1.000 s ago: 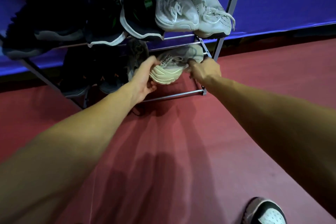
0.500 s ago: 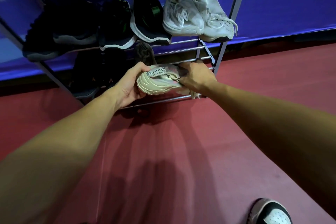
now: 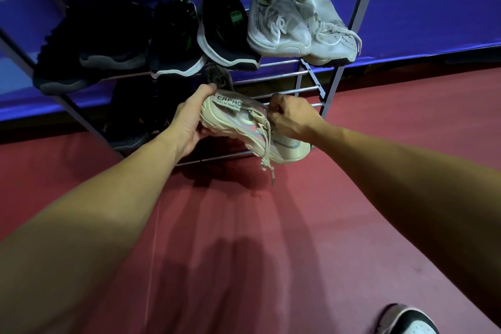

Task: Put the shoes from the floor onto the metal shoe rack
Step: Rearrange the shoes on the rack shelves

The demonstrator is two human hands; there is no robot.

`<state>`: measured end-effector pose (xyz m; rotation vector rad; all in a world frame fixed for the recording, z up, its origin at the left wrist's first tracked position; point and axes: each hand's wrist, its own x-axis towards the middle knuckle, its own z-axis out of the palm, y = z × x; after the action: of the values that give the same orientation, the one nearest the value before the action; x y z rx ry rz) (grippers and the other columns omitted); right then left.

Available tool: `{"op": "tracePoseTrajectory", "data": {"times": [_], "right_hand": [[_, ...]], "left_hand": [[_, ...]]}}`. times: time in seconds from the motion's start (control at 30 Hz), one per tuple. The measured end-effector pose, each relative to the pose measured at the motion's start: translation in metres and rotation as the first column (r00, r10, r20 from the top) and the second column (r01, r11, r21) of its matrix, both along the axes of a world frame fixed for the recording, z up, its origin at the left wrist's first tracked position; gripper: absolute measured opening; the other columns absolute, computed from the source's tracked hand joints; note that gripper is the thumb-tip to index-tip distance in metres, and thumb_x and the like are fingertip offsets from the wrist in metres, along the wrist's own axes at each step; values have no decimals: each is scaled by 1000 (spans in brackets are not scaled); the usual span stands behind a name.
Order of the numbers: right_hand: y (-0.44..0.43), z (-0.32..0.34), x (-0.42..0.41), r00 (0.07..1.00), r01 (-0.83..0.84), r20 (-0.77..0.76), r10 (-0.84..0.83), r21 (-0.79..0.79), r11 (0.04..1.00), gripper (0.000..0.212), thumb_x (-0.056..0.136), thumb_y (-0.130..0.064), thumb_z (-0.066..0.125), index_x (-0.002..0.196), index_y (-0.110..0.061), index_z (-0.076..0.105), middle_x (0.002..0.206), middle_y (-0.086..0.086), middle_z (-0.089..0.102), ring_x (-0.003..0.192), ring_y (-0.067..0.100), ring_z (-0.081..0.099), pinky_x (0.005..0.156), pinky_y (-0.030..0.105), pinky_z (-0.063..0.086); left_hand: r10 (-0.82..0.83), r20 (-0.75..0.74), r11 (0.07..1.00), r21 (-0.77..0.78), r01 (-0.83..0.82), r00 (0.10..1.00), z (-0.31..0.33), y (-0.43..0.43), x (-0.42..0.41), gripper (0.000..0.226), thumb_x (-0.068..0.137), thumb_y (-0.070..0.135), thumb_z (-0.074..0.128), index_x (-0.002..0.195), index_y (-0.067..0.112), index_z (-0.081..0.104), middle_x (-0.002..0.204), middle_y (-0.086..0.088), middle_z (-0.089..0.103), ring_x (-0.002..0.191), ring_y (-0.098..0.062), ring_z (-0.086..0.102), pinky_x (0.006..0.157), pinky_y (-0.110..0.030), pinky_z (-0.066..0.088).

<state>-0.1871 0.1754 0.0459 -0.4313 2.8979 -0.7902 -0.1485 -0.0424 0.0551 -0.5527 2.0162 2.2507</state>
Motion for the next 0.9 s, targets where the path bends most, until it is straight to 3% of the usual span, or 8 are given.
{"op": "tracePoseTrajectory", "data": {"times": [0.17, 0.27, 0.4, 0.47, 0.53, 0.7, 0.8, 0.9], "right_hand": [[0, -6, -6, 998, 59, -5, -59, -32, 998, 18, 97, -27, 51, 111, -22, 61, 94, 4, 64, 87, 29, 62, 69, 35, 48], [-7, -4, -12, 994, 108, -19, -112, -148, 983, 19, 94, -35, 54, 109, -28, 65, 100, 3, 69, 96, 29, 64, 75, 33, 50], [-13, -1, -15, 984, 158, -40, -175, -268, 950, 29, 94, -42, 52, 112, -25, 68, 115, 5, 71, 106, 31, 64, 88, 38, 53], [-11, -4, -17, 975, 183, -83, -207, -231, 955, 31, 97, -34, 50, 119, -21, 68, 121, 12, 68, 111, 36, 61, 87, 36, 50], [-7, -5, -22, 961, 232, -103, -255, -198, 952, 32, 97, -28, 50, 123, -18, 65, 124, 14, 66, 112, 37, 60, 86, 36, 48], [2, -7, -32, 946, 294, -74, -314, -204, 934, 30, 94, -23, 52, 120, -18, 66, 122, 10, 68, 112, 33, 60, 86, 32, 46], [3, -8, -33, 956, 283, 15, -292, -294, 913, 26, 95, -32, 56, 115, -24, 71, 121, 2, 70, 114, 26, 63, 92, 29, 47], [3, -6, -36, 954, 288, 186, -237, -336, 897, 35, 97, -40, 58, 116, -13, 72, 114, 8, 71, 106, 28, 63, 90, 35, 50]], "left_hand": [[87, 20, 996, 0, -87, 996, -10, 2, -11, 31, 79, 49, 72, 89, 20, 68, 77, 0, 65, 51, -9, 45, 44, -22, 22], [-20, 31, 994, -106, 23, 999, -12, 13, -15, 30, 82, 41, 75, 89, 12, 69, 72, -4, 63, 50, -11, 44, 41, -19, 25], [-58, 78, 954, -290, 79, 995, -17, 34, -16, 48, 57, 53, 84, 83, 17, 66, 73, -4, 65, 69, -22, 59, 63, -34, 40], [-18, 79, 956, -290, 40, 997, -19, 37, -18, 59, 52, 57, 84, 89, 16, 67, 69, -2, 64, 64, -19, 58, 57, -31, 37], [-10, 86, 955, -294, 35, 996, -24, 35, -21, 51, 61, 54, 84, 86, 14, 66, 62, -2, 57, 51, -12, 49, 48, -25, 28], [-52, 128, 990, -120, 67, 990, -34, 37, -25, 22, 81, 20, 80, 89, 9, 63, 63, -1, 46, 43, -5, 38, 34, -12, 14], [13, 160, 999, -37, -7, 987, -42, 49, -28, 18, 85, 8, 72, 89, 9, 54, 65, 0, 41, 41, -3, 32, 31, -13, 13], [73, 205, 986, 131, -101, 976, -40, 53, -38, 28, 89, -1, 63, 82, 16, 42, 63, 3, 32, 34, -2, 23, 27, -16, 12]]}}
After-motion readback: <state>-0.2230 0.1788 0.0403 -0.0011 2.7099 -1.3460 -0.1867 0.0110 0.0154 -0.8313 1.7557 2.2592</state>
